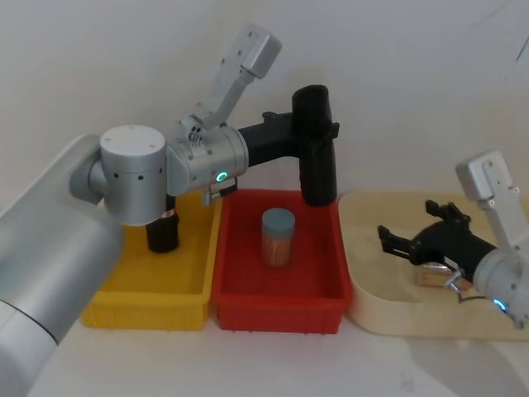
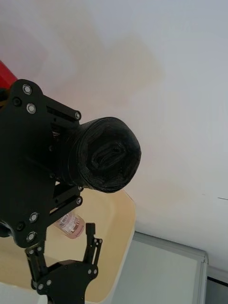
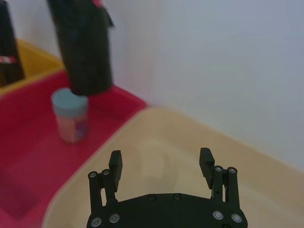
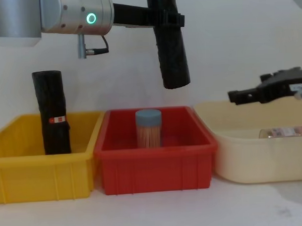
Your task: Pick up the garbage bag with the one hand and transfer it to the other hand.
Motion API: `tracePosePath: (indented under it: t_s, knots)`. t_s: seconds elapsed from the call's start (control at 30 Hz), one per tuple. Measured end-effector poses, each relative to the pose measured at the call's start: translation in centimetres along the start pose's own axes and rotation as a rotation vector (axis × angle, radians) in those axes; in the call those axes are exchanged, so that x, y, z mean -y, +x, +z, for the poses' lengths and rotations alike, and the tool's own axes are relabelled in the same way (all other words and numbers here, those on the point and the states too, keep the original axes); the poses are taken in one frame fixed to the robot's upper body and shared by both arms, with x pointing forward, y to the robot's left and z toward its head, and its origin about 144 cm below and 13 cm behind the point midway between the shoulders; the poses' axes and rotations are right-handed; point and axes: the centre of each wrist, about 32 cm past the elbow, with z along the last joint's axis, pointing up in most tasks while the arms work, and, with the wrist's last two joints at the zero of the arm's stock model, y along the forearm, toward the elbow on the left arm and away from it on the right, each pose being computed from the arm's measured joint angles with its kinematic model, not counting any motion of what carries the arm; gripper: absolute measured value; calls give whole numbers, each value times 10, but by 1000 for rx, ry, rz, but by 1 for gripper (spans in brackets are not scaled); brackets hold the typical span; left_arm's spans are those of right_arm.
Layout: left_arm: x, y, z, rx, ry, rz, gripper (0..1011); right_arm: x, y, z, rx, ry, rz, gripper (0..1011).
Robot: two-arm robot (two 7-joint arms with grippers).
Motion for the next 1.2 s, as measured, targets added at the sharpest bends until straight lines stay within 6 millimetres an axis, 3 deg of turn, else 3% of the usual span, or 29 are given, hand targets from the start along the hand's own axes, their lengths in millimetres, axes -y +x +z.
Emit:
tracePosePath:
  t_s: [0.47, 1.2]
  knots:
    - [4, 0, 1, -1, -3, -11, 374, -32, -9, 31, -4, 101, 123, 999]
    - [5, -1, 1, 0, -4, -15, 374, -91, -11, 48, -33, 103, 151, 999]
